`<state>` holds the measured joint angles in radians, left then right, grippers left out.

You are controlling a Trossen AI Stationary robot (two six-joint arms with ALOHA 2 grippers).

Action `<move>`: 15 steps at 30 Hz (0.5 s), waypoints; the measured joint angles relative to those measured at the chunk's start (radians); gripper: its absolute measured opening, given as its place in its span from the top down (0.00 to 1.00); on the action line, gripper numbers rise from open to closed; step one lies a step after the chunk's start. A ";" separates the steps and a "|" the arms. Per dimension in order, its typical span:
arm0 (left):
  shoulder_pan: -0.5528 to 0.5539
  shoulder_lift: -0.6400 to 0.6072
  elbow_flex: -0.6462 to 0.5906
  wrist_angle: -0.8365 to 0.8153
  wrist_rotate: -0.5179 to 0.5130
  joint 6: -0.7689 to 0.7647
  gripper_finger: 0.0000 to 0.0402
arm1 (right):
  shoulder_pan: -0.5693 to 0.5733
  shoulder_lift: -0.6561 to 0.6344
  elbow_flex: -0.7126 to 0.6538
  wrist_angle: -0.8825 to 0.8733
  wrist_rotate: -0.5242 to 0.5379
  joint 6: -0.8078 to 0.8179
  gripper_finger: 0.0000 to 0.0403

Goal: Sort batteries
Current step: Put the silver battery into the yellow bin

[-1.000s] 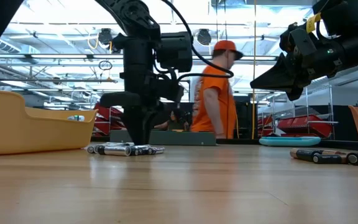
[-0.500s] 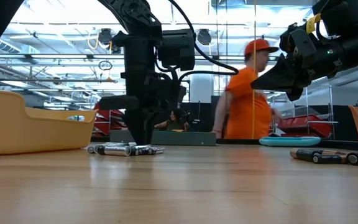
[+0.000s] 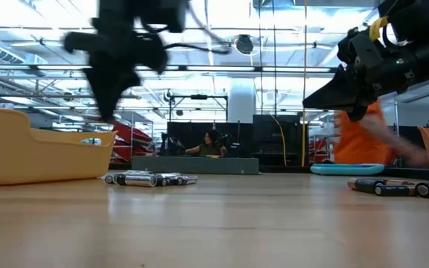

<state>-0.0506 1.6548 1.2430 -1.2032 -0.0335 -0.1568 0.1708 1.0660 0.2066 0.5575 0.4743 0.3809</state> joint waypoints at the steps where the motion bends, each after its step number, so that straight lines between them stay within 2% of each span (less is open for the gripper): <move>1: -0.005 -0.033 -0.046 0.018 0.003 -0.033 0.88 | 0.004 0.000 0.000 -0.002 0.000 0.000 1.00; 5: -0.010 -0.140 -0.231 0.101 -0.022 -0.160 0.85 | 0.017 0.000 0.000 0.000 0.000 0.000 1.00; 8: -0.010 -0.182 -0.304 0.134 -0.046 -0.210 0.70 | 0.017 0.000 0.000 0.002 0.002 0.000 1.00; 12: -0.010 -0.197 -0.277 0.114 -0.057 -0.204 0.51 | 0.017 0.000 0.000 0.008 0.003 0.000 1.00; 15: -0.011 -0.198 -0.204 0.105 -0.130 -0.176 0.46 | 0.017 0.000 0.000 0.009 0.003 0.003 1.00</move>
<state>-0.0612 1.4570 1.0387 -1.0985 -0.1634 -0.3327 0.1879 1.0660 0.2066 0.5667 0.4770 0.3840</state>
